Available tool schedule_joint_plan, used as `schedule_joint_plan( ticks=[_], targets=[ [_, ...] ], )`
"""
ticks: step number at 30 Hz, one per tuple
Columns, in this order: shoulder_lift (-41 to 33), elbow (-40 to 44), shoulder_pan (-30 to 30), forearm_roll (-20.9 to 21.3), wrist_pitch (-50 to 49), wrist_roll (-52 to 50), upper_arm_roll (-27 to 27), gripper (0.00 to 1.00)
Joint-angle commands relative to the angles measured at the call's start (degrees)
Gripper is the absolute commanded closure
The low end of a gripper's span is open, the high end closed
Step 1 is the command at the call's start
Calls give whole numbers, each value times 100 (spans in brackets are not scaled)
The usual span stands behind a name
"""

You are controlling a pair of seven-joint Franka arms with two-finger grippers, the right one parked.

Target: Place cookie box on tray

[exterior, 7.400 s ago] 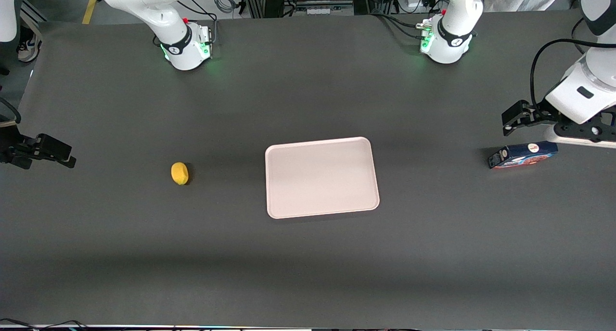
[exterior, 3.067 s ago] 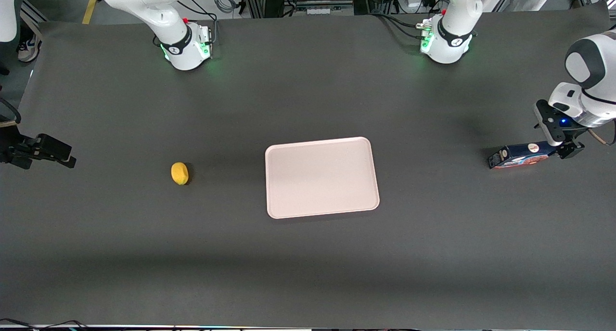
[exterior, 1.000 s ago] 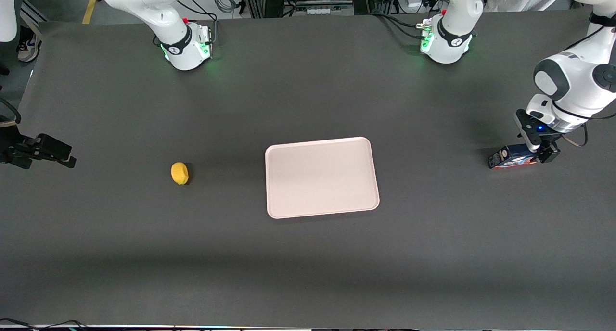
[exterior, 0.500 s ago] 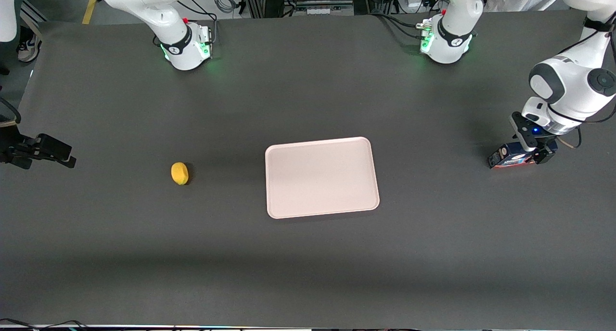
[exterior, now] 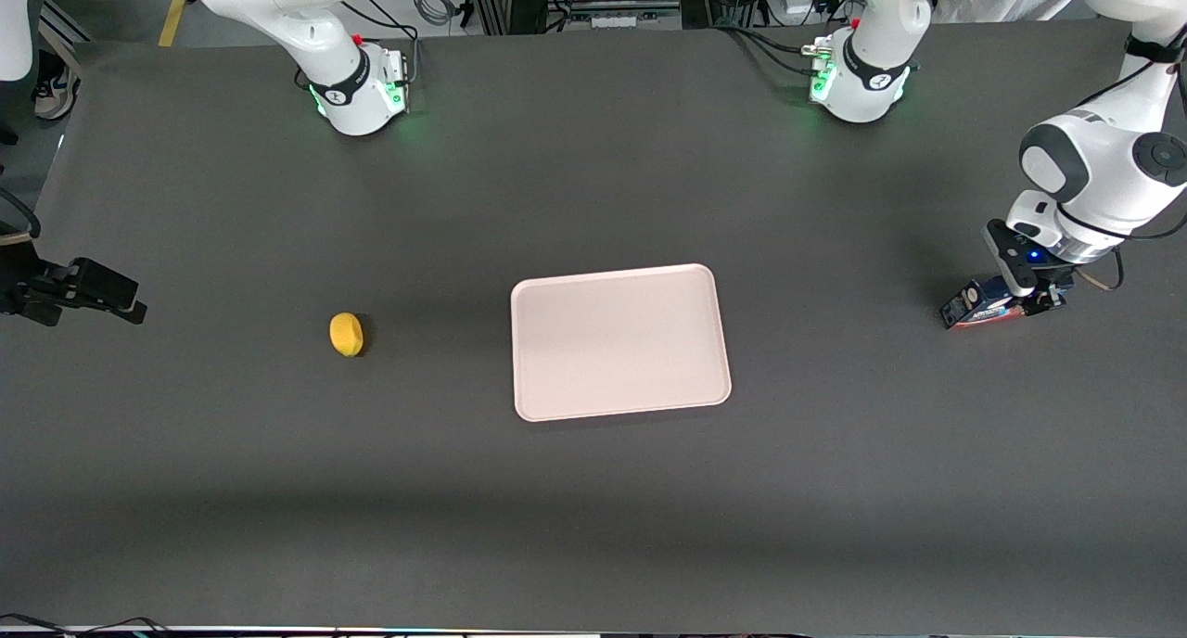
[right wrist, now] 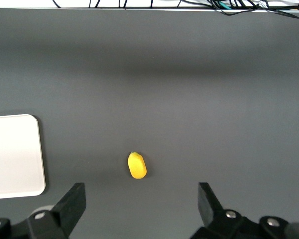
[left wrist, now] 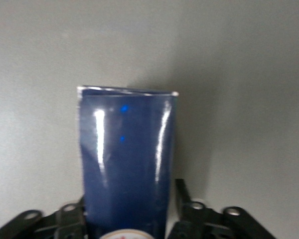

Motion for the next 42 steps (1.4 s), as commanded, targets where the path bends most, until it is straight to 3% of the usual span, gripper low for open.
schedule_joint_plan(
  ticks=[1,11,27,38,42],
  targets=[
    [154,239,-44,-159,19,135,-55,73],
    [189,739,-44,-282,-402,117,-169,74],
    [145,3138,-61,-264,-3662,-58,-178,76],
    [136,5036,-70,280,-5596,-594,-345,77],
    [136,5380,-70,404,-6001,-928,-354,77]
  ],
)
